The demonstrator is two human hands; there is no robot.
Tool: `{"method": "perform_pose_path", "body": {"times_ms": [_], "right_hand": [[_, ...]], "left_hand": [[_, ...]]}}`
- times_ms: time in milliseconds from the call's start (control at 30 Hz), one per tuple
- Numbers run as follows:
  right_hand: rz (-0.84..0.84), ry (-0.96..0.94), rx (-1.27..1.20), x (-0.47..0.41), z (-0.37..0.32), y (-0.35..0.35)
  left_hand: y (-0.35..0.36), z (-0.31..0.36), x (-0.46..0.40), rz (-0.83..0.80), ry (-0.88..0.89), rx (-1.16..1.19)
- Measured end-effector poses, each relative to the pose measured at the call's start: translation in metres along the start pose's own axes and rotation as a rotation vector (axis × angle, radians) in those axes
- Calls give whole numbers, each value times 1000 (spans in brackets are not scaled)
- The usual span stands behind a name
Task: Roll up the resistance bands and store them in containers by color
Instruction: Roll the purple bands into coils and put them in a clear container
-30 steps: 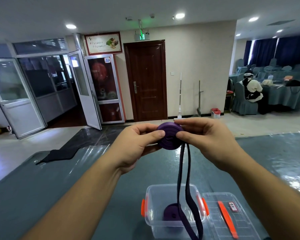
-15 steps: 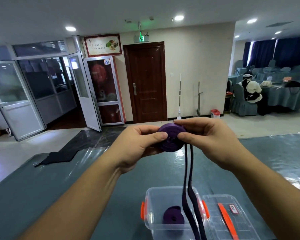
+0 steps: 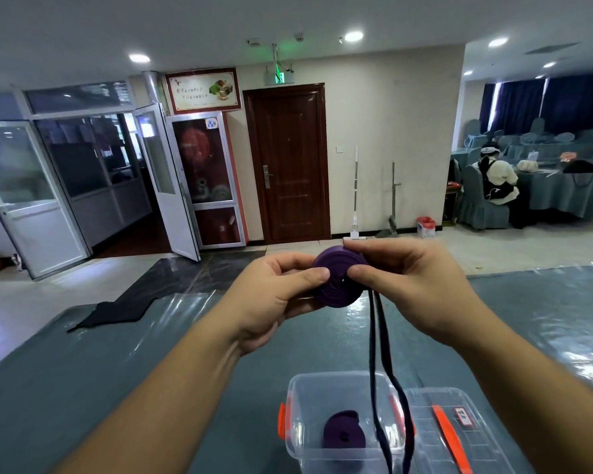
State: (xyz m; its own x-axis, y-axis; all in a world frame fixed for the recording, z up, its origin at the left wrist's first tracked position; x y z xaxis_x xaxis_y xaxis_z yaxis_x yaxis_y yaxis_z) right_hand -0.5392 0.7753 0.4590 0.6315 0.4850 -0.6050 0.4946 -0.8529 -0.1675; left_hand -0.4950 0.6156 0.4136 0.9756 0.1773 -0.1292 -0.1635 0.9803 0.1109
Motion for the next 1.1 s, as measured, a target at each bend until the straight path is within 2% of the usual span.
{"method": "perform_pose_path", "body": {"times_ms": [167, 400, 467, 567, 633, 800, 867, 933, 1033, 1100], "right_hand": [[-159, 53, 169, -2, 7, 8], [70, -2, -24, -1, 5, -6], [16, -7, 18, -1, 5, -3], [-117, 26, 177, -2, 6, 4], [-142, 44, 195, -4, 7, 4], [17, 22, 6, -5, 7, -7], [23, 18, -12, -3, 8, -8], [-21, 16, 42, -3, 7, -6], [-113, 40, 210, -4, 7, -1], [-150, 47, 220, -4, 7, 2]], "left_hand": [[2, 9, -1, -46, 66, -334], [-1, 3, -4, 20, 33, -34], [1, 1, -3, 8, 18, -88], [3, 4, -3, -38, 27, -314], [3, 8, -3, -38, 33, -355], [1, 11, -4, 10, 52, -89], [1, 5, -5, 13, 39, 5], [1, 3, -5, 9, 47, -58], [2, 7, -5, -24, 71, -271], [1, 11, -5, -21, 73, -330]]}}
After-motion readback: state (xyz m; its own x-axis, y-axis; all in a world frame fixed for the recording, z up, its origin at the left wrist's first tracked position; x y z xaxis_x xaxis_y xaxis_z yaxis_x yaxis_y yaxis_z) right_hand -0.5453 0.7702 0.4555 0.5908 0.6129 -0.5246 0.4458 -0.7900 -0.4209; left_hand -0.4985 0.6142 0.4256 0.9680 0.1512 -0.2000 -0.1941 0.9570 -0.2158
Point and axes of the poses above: each hand's wrist, its own x-axis away from the middle knuckle, its own y-axis out of the palm, z = x × y, the point moved 10 cm from there along -x, towards the middle knuckle, and after that the axes turned 4 degrees about z, right-handed, at the moved point
